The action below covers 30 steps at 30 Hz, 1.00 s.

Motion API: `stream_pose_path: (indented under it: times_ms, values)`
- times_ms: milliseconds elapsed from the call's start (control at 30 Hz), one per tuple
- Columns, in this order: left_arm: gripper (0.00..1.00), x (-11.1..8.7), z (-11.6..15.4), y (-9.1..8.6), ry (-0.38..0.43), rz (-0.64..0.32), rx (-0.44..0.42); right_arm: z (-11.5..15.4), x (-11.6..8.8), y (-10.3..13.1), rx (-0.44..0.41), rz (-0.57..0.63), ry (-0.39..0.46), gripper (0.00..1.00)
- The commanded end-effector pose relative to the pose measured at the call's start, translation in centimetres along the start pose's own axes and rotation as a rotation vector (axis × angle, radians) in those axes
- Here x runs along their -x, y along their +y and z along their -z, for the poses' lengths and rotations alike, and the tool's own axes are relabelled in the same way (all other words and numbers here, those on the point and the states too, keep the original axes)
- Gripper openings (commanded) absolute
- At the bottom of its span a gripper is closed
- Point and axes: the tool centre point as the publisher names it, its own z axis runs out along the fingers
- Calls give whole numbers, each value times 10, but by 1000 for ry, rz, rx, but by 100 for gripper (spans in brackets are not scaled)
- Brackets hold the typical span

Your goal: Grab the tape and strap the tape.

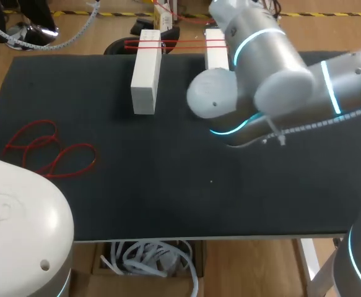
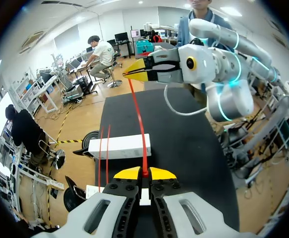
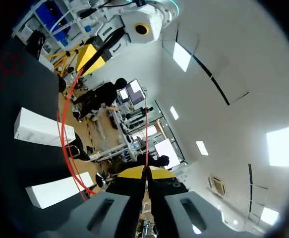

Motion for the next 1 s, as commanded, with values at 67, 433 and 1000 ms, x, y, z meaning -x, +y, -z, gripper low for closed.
stream_pose_path:
  times_ms: [67,433,1000]
  values:
    - [0,0,1,-1,1,2,3,1,1,15,-174,79,51,0]
    - [0,0,1,-1,1,2,3,11,0,24,-226,345,92,0]
    - [0,0,1,-1,1,2,3,3,-20,53,-162,519,51,0]
